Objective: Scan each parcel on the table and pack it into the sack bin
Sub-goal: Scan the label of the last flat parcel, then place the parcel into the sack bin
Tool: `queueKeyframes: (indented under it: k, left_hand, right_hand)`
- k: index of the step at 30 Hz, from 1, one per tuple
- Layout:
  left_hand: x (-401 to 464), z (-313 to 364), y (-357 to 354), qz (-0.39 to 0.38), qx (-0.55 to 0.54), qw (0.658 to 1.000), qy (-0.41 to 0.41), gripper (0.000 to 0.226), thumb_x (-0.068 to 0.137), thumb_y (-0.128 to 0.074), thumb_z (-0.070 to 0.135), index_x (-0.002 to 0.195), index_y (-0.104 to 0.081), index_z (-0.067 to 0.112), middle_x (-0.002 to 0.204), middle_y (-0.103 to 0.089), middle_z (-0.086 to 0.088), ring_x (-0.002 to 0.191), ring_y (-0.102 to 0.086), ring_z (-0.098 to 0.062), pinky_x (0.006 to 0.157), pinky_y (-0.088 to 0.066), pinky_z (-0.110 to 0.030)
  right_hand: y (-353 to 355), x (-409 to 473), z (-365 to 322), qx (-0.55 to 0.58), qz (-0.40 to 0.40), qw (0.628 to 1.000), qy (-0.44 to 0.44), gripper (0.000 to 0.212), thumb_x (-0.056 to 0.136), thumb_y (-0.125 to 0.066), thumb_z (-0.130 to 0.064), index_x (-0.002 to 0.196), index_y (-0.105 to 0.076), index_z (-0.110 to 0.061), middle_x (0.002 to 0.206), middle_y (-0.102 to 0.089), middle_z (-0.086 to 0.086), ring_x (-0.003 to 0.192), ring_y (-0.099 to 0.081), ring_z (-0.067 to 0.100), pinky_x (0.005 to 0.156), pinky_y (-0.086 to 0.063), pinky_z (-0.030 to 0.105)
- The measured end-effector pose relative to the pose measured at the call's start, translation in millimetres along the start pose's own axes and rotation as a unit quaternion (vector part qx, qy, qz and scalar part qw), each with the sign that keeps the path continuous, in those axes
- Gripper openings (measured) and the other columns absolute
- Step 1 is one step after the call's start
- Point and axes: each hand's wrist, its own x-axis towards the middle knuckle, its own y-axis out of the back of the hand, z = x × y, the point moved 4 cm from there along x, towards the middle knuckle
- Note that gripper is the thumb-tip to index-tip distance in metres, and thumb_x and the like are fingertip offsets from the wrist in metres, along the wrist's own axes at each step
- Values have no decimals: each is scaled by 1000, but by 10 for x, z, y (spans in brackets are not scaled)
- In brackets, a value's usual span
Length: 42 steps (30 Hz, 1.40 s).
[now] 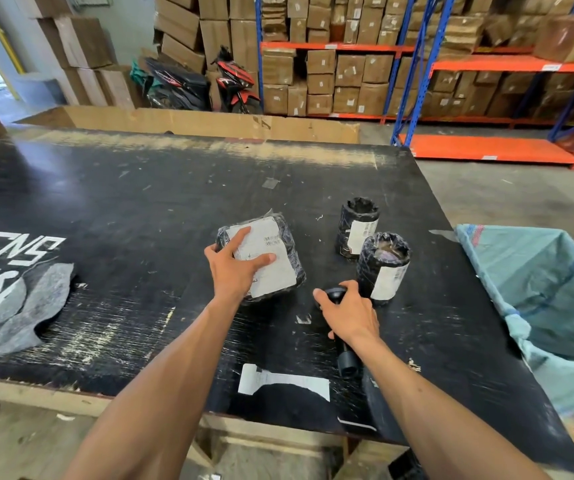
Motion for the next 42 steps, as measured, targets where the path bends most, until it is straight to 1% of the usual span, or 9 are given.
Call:
queueKeyframes:
  k: [3,9,14,18,25,30,35,38,42]
  left_hand:
    - [-15,31,-20,-7,-1,1000,-1,75,62,-97,30,129,-66,39,138,-27,0,116,-43,-15,93,-40,-20]
    - [98,209,-26,-27,0,999,-29,72,59,-98,36,122,-65,49,139,-30,-3,123,-45,-19,96,-46,-26]
    - [277,572,-162,-56,-58,995,-61,74,46,-101,48,112,-70,55,135,-50,-3,116,-63,-17,92,-57,-35]
    - [211,945,-409,-110,-145,980,-86,67,60,-99,20,119,-70,38,114,-74,8,103,-73,-13,84,-61,-34]
    - [-3,1342,-1097,-144,-186,968,-90,47,71,-93,24,114,-76,36,128,-68,1,108,-72,-17,86,-62,-37]
    - [-192,1593,-1877,-199,-155,961,-116,30,82,-84,32,110,-77,40,120,-72,11,107,-71,-8,89,-60,-37]
    - [-391,1818,-2908,-223,-146,958,-107,20,90,-73,45,110,-75,44,113,-73,21,111,-67,-1,101,-55,-35]
    - [-538,1834,-3610,-291,-174,940,-39,44,91,-69,51,133,-65,37,136,-64,12,119,-64,-7,105,-52,-37]
    - [-770,1659,-4434,-338,-144,930,-4,74,92,-57,64,156,-32,38,158,-40,13,139,-44,-5,116,-34,-31]
  right_hand:
    - [48,-16,-51,-120,15,992,20,73,94,-46,-77,142,-43,-22,119,-71,10,112,-69,36,92,-52,42]
    - [386,-167,-457,-319,121,928,149,69,104,-36,-68,152,-35,-19,115,-74,10,105,-72,34,68,-41,38]
    - [809,-27,-686,-63,146,957,244,54,103,-51,-58,152,-39,-37,136,-59,1,122,-62,26,88,-49,42]
    - [1113,170,-764,157,73,953,249,62,98,-62,-60,152,-30,-57,144,-47,-1,127,-56,17,103,-50,45]
    - [1646,565,-507,171,44,946,274,63,100,-63,-52,153,-30,-66,141,-49,-3,127,-53,17,106,-47,38]
    - [2052,878,18,202,37,941,268,74,86,-73,-62,146,-32,-71,148,-53,-13,139,-51,20,114,-47,53]
    - [2731,1150,660,249,54,937,239,83,83,-89,-40,151,-42,-50,140,-59,-20,121,-61,-8,102,-52,20]
    - [3135,1326,1189,263,70,940,207,81,85,-88,-26,154,-46,-37,127,-55,-32,101,-59,-27,82,-48,0]
    - [3487,1512,1975,259,87,952,142,77,84,-89,-19,150,-51,-34,126,-61,-25,97,-61,-25,79,-46,-2]
